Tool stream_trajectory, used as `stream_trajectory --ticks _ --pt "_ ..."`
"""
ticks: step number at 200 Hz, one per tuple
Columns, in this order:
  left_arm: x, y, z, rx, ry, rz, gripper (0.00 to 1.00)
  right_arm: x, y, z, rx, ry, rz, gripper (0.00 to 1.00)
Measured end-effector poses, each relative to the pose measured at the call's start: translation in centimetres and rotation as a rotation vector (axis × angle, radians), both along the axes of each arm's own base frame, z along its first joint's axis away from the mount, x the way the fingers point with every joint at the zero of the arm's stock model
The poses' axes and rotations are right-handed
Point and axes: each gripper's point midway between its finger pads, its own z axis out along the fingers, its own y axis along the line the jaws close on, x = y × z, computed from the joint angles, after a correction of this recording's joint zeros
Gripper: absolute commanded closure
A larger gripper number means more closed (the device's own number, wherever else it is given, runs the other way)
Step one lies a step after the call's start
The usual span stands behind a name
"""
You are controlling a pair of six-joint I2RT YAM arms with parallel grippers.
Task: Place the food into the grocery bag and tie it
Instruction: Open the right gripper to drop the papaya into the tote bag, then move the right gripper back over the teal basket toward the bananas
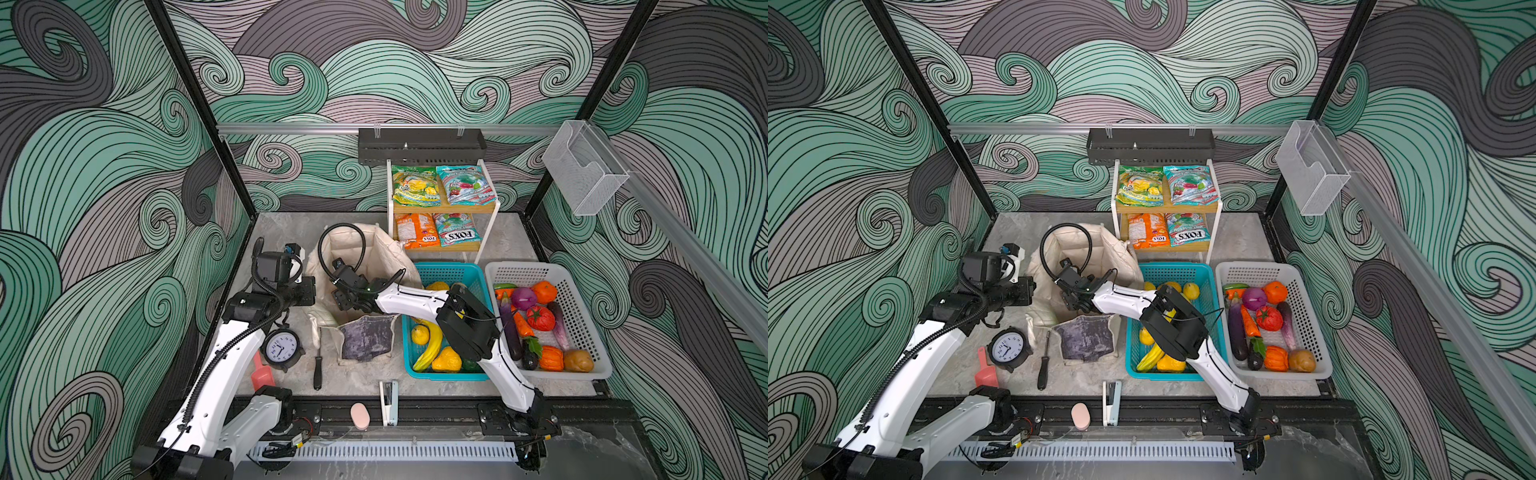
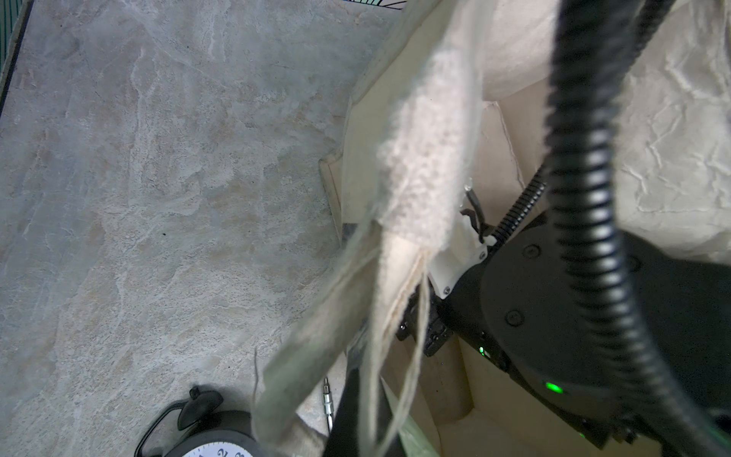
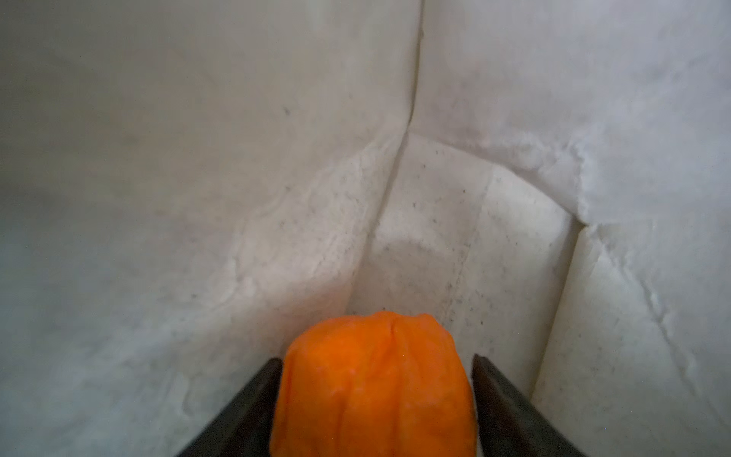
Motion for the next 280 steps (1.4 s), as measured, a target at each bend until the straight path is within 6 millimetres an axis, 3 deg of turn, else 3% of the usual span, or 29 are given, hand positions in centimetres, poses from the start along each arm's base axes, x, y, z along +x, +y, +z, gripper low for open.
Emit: stream_trajectory --ticks 7,22,42,105,126,149,190,227,253,280 --pt "0.0 0.0 0.0 0.0 0.0 0.0 1.0 -0.1 -0.3 -0.2 -0.012 0.006 0.0 0.01" --pt "0.0 0.0 0.0 0.0 0.0 0.001 1.0 -0.4 -0.8 0.0 -0.028 0.013 0.005 0.0" --pt "0.0 0.0 0.0 0.001 0.0 0.001 1.0 -0.9 -1.4 2.1 -0.034 0.017 0.022 0.0" --pt "0.0 0.1 0.0 0.006 -0.001 0.006 1.0 -3.8 -1.2 16.9 0.168 -0.098 0.106 0.0" --pt "0.0 0.2 0.0 0.008 -0.001 0.007 1.0 -5.1 -1.7 19.8 0.206 -0.124 0.134 0.0" --pt "0.1 0.5 -0.1 0.023 -0.002 0.023 1.0 -6.9 -3.3 21.5 0.23 -0.128 0.158 0.0" --pt "0.1 1.2 -0.2 0.052 0.0 0.051 1.0 -9.3 -8.4 25.6 0.293 -0.181 0.144 0.0" --pt "0.0 1.4 0.0 0.056 -0.007 0.056 1.0 -11.3 -15.0 28.8 0.391 -0.228 0.094 0.0" --pt "0.0 1.4 0.0 0.055 -0.008 0.056 1.0 -11.1 -20.6 27.9 0.431 -0.207 -0.017 0.0" --pt "-0.1 1.4 0.1 0.055 -0.012 0.056 1.0 -11.7 -25.3 24.2 0.392 -0.147 -0.126 0.0"
